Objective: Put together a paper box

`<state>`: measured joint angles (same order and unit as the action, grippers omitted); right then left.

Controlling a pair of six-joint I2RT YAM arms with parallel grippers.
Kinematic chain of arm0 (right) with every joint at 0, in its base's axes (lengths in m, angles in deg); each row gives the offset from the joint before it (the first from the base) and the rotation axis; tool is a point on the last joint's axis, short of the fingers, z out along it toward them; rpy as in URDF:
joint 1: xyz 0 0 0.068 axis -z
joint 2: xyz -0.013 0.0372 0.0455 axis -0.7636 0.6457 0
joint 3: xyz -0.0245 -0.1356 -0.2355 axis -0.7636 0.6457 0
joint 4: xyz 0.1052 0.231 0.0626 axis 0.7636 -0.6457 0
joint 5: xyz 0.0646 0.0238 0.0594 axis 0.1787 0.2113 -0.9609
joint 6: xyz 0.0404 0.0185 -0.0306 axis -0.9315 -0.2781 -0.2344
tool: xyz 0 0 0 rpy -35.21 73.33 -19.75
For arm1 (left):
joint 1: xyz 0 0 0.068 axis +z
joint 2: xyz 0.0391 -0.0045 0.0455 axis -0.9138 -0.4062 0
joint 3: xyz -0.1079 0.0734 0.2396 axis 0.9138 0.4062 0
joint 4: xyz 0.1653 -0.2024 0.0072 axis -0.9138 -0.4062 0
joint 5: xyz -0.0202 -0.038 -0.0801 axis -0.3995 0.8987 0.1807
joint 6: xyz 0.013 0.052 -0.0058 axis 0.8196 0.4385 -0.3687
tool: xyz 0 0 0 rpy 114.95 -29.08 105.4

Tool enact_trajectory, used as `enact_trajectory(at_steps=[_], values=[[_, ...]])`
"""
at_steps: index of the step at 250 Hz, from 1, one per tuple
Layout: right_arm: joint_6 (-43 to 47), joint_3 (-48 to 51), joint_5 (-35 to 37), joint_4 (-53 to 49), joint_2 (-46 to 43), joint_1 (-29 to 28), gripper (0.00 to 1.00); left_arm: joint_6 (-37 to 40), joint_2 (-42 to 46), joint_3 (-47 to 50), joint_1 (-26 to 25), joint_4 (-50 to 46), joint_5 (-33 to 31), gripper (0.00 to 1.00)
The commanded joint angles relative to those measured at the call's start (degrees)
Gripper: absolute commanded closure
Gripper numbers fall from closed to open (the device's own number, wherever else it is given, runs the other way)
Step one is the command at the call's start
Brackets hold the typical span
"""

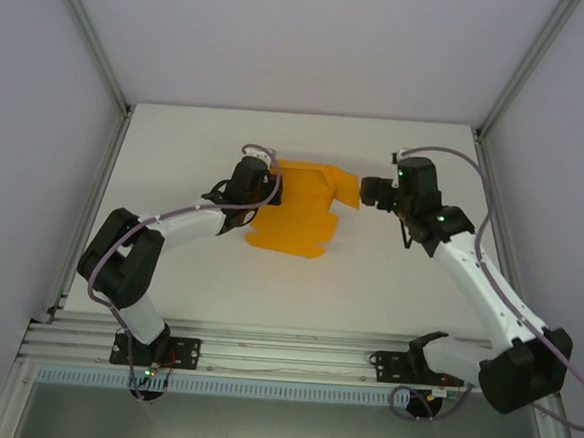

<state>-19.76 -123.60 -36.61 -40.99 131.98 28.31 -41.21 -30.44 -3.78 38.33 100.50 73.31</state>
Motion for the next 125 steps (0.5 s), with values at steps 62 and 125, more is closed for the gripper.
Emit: enact_trajectory(at_steps=[62,125], values=[[8.9,-2.7,-28.4,-0.2,6.9,-1.3,0.21,0.7,1.7,0.3,0.1,1.3,1.0,1.00],[10.5,-3.3,-28.4,3.5,9.9,-3.8,0.21,1.3,1.5,-0.5,0.1,0.0,1.2,1.00]])
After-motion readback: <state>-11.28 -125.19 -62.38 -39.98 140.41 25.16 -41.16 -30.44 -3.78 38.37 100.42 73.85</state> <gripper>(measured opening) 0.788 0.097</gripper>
